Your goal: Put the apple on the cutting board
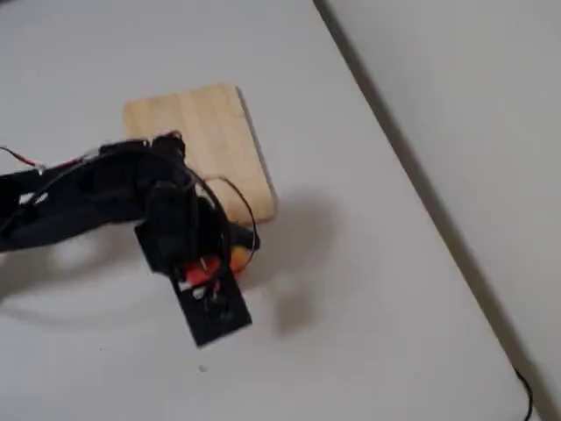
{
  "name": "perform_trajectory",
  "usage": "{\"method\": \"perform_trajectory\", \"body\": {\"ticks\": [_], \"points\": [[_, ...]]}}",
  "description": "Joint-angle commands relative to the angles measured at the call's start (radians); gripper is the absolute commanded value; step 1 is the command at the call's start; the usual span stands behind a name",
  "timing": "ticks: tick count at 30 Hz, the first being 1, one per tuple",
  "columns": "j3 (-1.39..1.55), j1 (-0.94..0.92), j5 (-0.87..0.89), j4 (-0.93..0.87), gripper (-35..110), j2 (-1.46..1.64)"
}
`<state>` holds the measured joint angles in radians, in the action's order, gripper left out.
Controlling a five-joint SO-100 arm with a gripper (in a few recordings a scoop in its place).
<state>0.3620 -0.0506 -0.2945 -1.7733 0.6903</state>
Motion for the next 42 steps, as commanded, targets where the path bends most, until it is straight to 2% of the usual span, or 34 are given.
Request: {"method": "perform_trajectory", "body": {"ticks": [1,9,21,24,27,30,33,36,42], "points": [[-0.034,0.101,0.04,-0.046,0,0.249],[-0.026,0.333,0.092,-0.046,0,0.318],[-0.044,0.509,0.164,0.023,0,0.058],[-0.129,0.537,0.176,0.014,0,-0.044],[-0.356,0.552,0.192,-0.048,0,-0.21],[-0.362,0.563,0.193,-0.044,1,-0.252],[-0.362,0.568,0.19,-0.046,9,-0.281],[-0.353,0.565,0.187,-0.049,23,-0.288],[-0.324,0.546,0.164,-0.055,64,-0.262]]}}
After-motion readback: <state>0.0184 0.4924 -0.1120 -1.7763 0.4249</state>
